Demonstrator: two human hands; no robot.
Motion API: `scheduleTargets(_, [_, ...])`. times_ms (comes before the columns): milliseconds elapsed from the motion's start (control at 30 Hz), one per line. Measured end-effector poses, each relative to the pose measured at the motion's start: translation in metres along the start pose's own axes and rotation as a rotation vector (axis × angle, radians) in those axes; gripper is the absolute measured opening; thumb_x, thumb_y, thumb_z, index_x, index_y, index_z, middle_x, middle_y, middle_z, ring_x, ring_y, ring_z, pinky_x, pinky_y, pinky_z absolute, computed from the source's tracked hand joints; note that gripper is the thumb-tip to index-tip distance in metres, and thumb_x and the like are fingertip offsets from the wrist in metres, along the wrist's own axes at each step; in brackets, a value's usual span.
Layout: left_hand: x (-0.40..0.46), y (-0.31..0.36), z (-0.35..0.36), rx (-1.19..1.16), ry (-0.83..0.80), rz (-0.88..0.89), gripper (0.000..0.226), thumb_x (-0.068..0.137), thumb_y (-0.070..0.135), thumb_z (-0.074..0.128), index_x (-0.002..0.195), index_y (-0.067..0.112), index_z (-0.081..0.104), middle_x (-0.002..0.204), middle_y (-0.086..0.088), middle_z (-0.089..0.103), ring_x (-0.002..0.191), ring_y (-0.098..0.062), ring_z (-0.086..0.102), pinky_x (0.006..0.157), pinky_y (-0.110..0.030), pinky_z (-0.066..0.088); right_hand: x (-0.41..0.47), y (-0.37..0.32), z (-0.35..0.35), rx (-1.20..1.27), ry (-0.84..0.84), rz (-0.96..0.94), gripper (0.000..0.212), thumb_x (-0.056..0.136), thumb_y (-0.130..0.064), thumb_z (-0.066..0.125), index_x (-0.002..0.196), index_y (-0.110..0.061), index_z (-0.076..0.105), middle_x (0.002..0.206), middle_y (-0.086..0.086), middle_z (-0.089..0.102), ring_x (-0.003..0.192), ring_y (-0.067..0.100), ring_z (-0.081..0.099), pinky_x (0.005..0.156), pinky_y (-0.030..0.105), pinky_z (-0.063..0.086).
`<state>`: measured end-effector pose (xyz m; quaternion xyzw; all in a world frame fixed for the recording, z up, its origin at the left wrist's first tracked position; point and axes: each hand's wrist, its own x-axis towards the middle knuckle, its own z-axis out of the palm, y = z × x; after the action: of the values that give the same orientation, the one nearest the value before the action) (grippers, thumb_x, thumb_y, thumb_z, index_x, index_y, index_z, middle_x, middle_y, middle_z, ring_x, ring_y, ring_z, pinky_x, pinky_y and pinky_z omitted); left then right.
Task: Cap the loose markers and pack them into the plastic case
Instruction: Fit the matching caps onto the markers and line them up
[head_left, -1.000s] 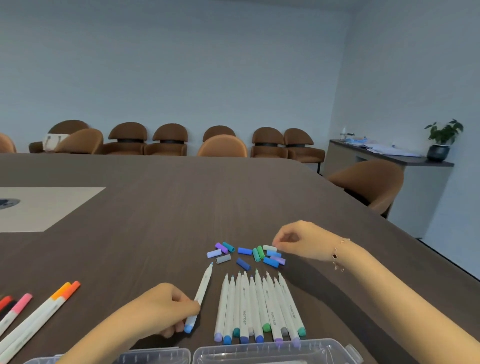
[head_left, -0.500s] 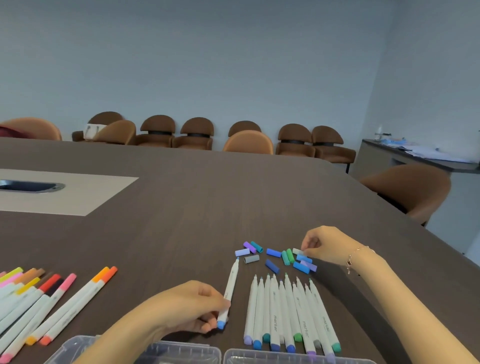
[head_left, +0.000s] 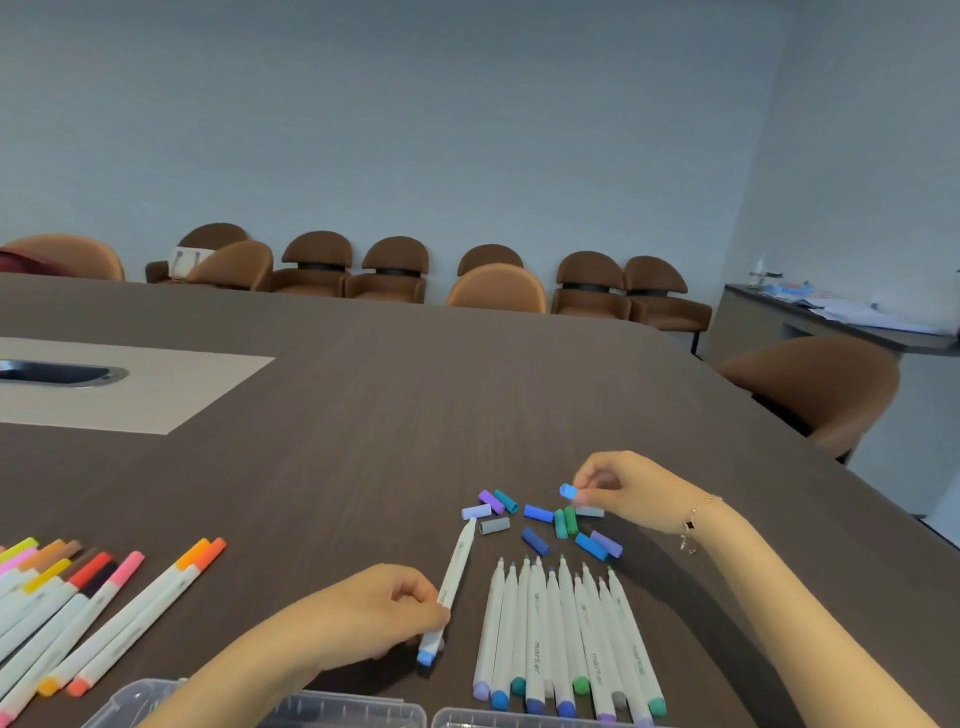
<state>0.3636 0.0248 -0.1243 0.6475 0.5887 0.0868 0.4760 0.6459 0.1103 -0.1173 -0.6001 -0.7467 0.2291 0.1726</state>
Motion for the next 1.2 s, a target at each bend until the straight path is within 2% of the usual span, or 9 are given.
scheduleTargets(67, [-0.002,0.002,0.001,0.032,-0.011,0.041,0.012,0.093,0.034,0.053,0.089,0.025,0.061,0.078,0.011,0.068,0.065,-0.003,0.052,0.061,-0.012,0.038,-0.009,-0.017,-0.004,0.167,-0.043,-0.109,0.005,0.090,-0.026,0.060,0.094,-0.024,0.063,0.095,-0.010,0.069,0.090,0.005,0.065,0.078,0.014,0.048])
scheduleTargets(133, [-0.006,0.003,0.002,0.026,-0.043,0.077,0.010,0.094,0.030,0.054,0.089,0.023,0.061,0.061,0.017,0.063,0.055,0.000,0.052,0.059,-0.010,0.038,-0.015,-0.029,-0.003,0.273,-0.079,-0.187,0.008,0.092,-0.025,0.057,0.095,-0.025,0.065,0.099,-0.010,0.067,0.092,0.006,0.065,0.075,0.016,0.051])
scheduleTargets(200, [-0.006,0.004,0.002,0.013,-0.082,0.120,0.010,0.093,0.029,0.056,0.096,0.021,0.062,0.066,0.016,0.066,0.054,0.000,0.052,0.062,-0.013,0.041,-0.018,-0.037,0.001,0.323,-0.109,-0.229,0.013,0.094,-0.023,0.052,0.096,-0.026,0.065,0.102,-0.012,0.064,0.090,0.005,0.065,0.071,0.016,0.053])
scheduleTargets(367, [-0.009,0.006,0.003,0.017,-0.104,0.179,0.008,0.092,0.030,0.058,0.095,0.023,0.061,0.075,0.014,0.070,0.056,-0.002,0.053,0.067,-0.012,0.045,-0.019,-0.039,0.013,0.322,-0.167,-0.273,0.021,0.098,-0.021,0.045,0.096,-0.031,0.064,0.097,-0.023,0.062,0.095,0.002,0.061,0.073,0.016,0.052])
scheduleTargets(500, [-0.007,0.005,0.003,0.030,-0.090,0.176,0.007,0.092,0.031,0.057,0.093,0.024,0.061,0.073,0.015,0.069,0.054,-0.002,0.052,0.066,-0.011,0.045,-0.016,-0.041,0.020,0.325,-0.189,-0.298,0.019,0.097,-0.022,0.047,0.099,-0.029,0.064,0.105,-0.015,0.062,0.100,0.014,0.061,0.080,0.022,0.054])
scheduleTargets(667, [-0.006,0.002,0.002,0.039,-0.080,0.181,0.010,0.093,0.031,0.056,0.096,0.023,0.061,0.075,0.014,0.069,0.053,0.000,0.052,0.065,-0.011,0.046,-0.016,-0.040,0.022,0.348,-0.156,-0.279,0.017,0.097,-0.022,0.047,0.095,-0.029,0.062,0.098,-0.016,0.063,0.098,0.019,0.061,0.080,0.025,0.054])
scheduleTargets(833, [-0.004,0.001,0.003,0.009,-0.080,0.174,0.013,0.093,0.031,0.056,0.098,0.021,0.062,0.078,0.010,0.069,0.055,-0.003,0.051,0.064,-0.013,0.045,-0.017,-0.041,0.025,0.346,-0.189,-0.280,0.017,0.095,-0.022,0.051,0.095,-0.031,0.065,0.097,-0.019,0.065,0.093,0.010,0.062,0.079,0.023,0.054])
scheduleTargets(1033, [0.000,0.000,0.009,-0.007,0.052,0.220,0.026,0.095,0.039,0.047,0.094,0.026,0.070,0.070,0.008,0.053,0.057,-0.007,0.043,0.055,-0.012,0.037,-0.018,-0.048,0.027,0.354,-0.211,-0.304,0.017,0.095,-0.020,0.051,0.098,-0.024,0.068,0.082,-0.024,0.066,0.075,0.003,0.061,0.071,0.015,0.051])
scheduleTargets(1200, [0.006,-0.001,0.016,0.048,0.178,0.239,0.030,0.097,0.039,0.041,0.075,0.031,0.058,0.075,0.008,0.054,0.069,-0.008,0.049,0.067,-0.016,0.043,-0.017,-0.050,0.030,0.382,-0.142,-0.335,0.017,0.094,-0.019,0.053,0.095,-0.024,0.069,0.078,-0.015,0.066,0.073,0.001,0.061,0.066,0.011,0.048])
